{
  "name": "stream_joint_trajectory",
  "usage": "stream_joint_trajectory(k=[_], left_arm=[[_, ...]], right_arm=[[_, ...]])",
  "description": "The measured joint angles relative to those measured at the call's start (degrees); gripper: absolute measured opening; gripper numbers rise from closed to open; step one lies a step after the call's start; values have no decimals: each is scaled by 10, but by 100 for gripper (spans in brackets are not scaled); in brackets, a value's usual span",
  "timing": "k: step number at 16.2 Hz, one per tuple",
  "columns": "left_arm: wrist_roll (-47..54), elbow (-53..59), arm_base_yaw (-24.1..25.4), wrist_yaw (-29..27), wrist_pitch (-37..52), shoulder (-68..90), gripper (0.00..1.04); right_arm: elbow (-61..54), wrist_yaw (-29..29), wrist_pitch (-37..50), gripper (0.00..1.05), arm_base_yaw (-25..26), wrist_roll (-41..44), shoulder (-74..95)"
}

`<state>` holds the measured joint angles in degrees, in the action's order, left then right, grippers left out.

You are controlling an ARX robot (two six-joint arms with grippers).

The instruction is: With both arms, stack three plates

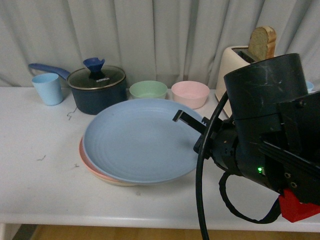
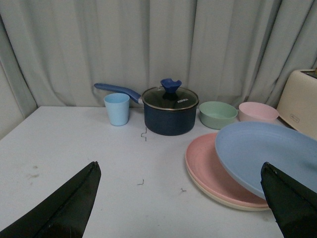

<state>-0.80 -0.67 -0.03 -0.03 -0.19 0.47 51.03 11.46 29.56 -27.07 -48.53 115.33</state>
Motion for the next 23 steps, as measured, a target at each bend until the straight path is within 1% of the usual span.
stream_joint_trajectory(k=[2, 8, 14, 17, 18, 20, 23], left_arm=[[0, 0, 0, 0, 0, 0, 98], [0, 0, 0, 0, 0, 0, 98], [0, 0, 0, 0, 0, 0, 98], [0, 0, 0, 0, 0, 0, 98], [0, 0, 0, 0, 0, 0, 98], [0, 0, 0, 0, 0, 0, 98], [0, 0, 0, 0, 0, 0, 98]], right_arm=[[41, 25, -50, 3, -3, -2, 27], [127, 35, -134, 3, -23, -30, 62], [179, 47, -177, 3, -22, -38, 100], [225, 33, -201, 3, -23, -37, 131], [232, 29, -202, 5, -27, -33, 135], [233, 34, -207, 26, -30, -31, 135], [219, 35, -188, 59, -30, -31, 130]])
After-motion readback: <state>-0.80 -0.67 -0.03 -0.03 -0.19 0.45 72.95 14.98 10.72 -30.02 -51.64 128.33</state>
